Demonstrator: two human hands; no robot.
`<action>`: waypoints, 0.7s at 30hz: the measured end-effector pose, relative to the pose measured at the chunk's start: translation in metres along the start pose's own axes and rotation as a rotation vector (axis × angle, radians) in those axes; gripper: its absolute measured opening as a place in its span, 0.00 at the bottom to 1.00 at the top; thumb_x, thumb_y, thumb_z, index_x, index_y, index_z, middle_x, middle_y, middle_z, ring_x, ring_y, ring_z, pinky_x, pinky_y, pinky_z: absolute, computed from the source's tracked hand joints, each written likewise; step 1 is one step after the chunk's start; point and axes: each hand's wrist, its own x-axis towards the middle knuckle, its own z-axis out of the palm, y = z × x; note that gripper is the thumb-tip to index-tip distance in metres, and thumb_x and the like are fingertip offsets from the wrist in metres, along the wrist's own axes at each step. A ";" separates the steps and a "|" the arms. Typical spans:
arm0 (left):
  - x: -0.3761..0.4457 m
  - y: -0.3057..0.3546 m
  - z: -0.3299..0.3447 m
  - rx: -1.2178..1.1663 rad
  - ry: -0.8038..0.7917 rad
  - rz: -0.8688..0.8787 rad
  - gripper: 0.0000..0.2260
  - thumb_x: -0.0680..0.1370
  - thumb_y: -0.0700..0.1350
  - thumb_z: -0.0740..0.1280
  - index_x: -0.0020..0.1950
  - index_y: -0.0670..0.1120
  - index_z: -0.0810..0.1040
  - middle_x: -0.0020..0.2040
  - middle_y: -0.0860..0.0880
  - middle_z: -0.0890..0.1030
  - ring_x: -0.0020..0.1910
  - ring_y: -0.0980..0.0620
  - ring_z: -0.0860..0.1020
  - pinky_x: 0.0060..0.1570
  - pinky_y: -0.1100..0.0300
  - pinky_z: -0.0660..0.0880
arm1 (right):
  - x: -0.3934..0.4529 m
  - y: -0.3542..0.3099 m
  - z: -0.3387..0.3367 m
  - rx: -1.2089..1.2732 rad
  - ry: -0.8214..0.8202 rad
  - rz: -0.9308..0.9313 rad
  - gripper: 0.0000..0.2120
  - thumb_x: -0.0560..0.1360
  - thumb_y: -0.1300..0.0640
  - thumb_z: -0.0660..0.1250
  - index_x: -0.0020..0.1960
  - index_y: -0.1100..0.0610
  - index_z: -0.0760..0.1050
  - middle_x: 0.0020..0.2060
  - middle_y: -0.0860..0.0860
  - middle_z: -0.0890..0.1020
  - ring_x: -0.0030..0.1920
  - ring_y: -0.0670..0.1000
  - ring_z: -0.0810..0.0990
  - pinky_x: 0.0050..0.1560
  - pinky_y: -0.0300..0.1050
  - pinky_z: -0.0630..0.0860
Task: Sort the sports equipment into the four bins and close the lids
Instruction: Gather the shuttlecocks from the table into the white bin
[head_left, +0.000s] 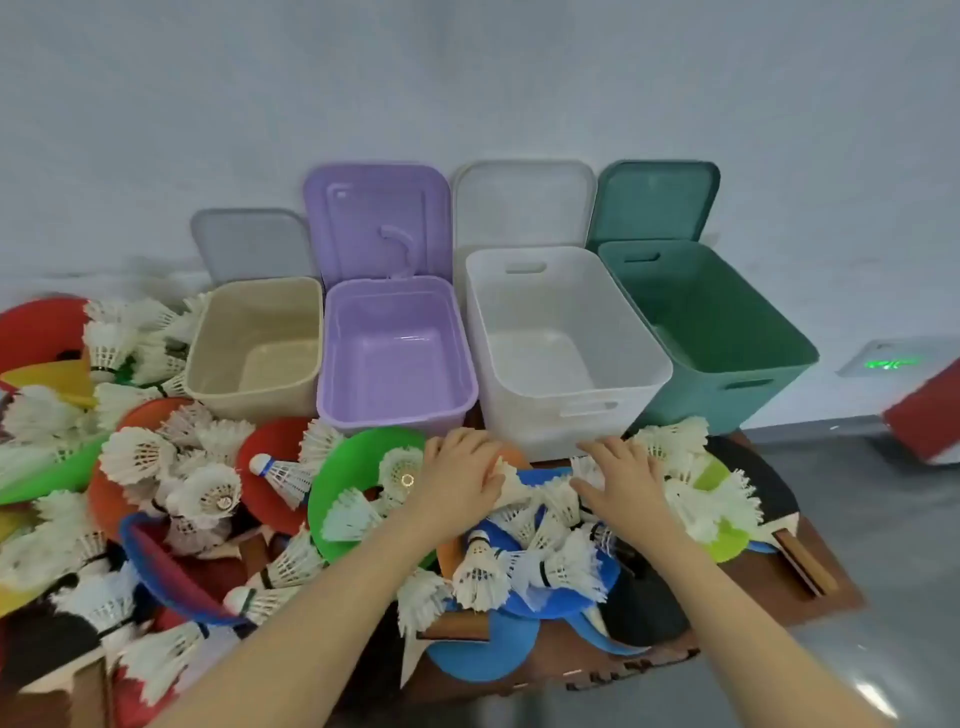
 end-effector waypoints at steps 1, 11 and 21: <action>-0.001 0.005 0.005 0.053 -0.026 0.006 0.19 0.80 0.51 0.57 0.71 0.51 0.65 0.72 0.54 0.63 0.71 0.52 0.57 0.63 0.56 0.52 | -0.001 0.006 0.000 -0.019 -0.018 0.032 0.23 0.75 0.47 0.63 0.69 0.48 0.66 0.65 0.47 0.70 0.67 0.53 0.64 0.63 0.47 0.53; 0.011 0.018 0.045 0.113 0.034 -0.080 0.18 0.79 0.51 0.60 0.69 0.56 0.66 0.70 0.57 0.66 0.68 0.54 0.61 0.58 0.56 0.53 | 0.004 0.017 0.009 0.173 0.102 -0.090 0.04 0.75 0.58 0.65 0.44 0.53 0.79 0.44 0.46 0.79 0.49 0.51 0.73 0.46 0.43 0.51; 0.005 0.023 0.036 -0.018 0.413 -0.037 0.05 0.73 0.46 0.68 0.44 0.45 0.82 0.50 0.51 0.81 0.53 0.51 0.75 0.48 0.62 0.54 | -0.001 0.020 -0.024 0.438 0.355 -0.277 0.01 0.72 0.59 0.69 0.43 0.55 0.78 0.43 0.47 0.79 0.45 0.52 0.76 0.48 0.48 0.62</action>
